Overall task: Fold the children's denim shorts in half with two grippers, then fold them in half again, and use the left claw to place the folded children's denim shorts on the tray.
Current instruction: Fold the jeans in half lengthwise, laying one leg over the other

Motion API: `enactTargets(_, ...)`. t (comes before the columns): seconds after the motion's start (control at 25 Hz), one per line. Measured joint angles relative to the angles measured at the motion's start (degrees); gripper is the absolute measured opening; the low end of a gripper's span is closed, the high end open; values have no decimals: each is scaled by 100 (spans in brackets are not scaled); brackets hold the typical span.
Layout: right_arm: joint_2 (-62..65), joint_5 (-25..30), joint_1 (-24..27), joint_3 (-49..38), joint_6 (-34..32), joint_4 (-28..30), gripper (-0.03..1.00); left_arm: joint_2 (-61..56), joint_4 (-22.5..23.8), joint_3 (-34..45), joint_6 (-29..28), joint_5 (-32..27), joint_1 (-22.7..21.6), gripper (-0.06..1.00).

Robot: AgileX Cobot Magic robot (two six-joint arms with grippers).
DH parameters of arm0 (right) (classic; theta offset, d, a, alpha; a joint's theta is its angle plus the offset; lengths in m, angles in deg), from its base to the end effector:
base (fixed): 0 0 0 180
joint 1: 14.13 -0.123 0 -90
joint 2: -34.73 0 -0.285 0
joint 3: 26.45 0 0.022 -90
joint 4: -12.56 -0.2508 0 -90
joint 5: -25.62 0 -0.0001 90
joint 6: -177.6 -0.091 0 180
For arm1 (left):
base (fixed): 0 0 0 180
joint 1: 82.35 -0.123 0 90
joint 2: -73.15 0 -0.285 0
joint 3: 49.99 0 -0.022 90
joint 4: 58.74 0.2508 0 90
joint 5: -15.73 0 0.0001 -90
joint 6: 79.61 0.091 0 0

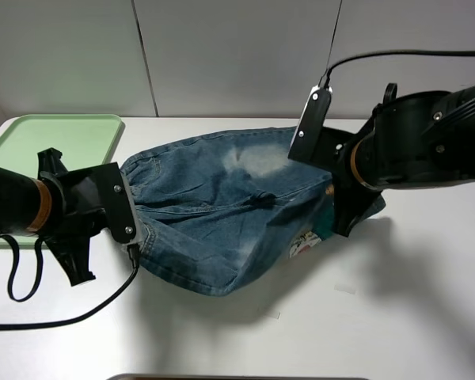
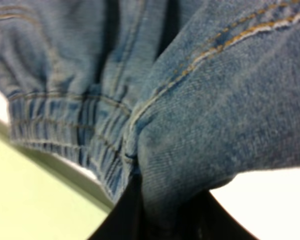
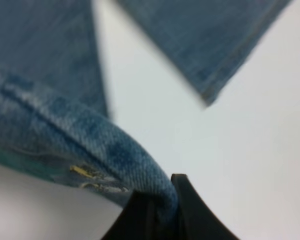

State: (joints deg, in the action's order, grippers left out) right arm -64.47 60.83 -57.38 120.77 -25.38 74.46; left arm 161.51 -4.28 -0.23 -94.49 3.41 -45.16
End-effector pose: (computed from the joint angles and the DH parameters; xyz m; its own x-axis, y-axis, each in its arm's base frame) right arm 0.2396 0.1618 0.1848 -0.2992 -0.9399 -0.1643 -0.6905 0.3321 -0.6426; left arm 0.1901 -0.1243 0.1621 -0.1850 0.9174 -0.3523 0.8138 0.3440 0.4684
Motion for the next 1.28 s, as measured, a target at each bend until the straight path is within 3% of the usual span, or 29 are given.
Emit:
enactTargets(0.32,0,-262,540,695,-765,289,1,-4,7,-71,-534,264,-1083,14)
enactTargets(0.52,-5,-1233,1062,841,-862,331,1,-4,7,-267,-714,874,-1812,14)
enactTargets(0.8,-160,-2765,1886,901,-1004,343,1,-4,7,-373,-600,1765,-2484,14)
enactTargets(0.92,-632,-2856,2199,1150,-1277,175,1,-4,7,-373,-500,1973,-2710,14)
enactTargets(1.28,-1284,-2869,2231,1920,-1315,35,1,76,7,-380,-215,2365,-3055,14)
